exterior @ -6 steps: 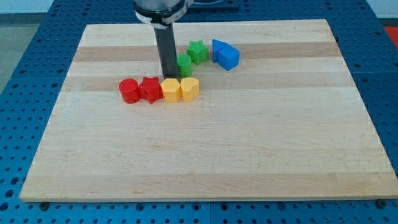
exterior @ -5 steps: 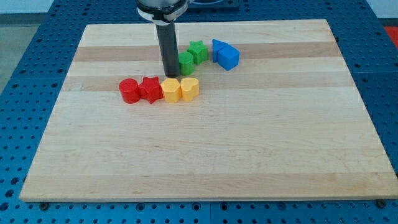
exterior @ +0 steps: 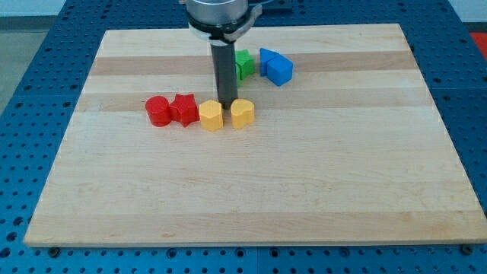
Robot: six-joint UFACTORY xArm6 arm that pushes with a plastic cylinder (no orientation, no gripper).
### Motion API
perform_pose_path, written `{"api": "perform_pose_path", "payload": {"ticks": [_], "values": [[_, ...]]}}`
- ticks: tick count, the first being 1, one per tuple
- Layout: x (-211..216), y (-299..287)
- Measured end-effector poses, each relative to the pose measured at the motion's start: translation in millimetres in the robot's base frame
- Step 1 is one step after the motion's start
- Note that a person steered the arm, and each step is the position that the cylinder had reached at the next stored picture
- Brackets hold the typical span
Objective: Push the yellow heart towards center
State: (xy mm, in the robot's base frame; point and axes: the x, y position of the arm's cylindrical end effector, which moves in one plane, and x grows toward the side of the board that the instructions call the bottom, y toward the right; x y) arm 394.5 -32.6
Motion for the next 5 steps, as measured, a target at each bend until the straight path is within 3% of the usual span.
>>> {"api": "perform_pose_path", "payload": {"ticks": [2, 5], "values": [[0, 56], [54, 93]]}}
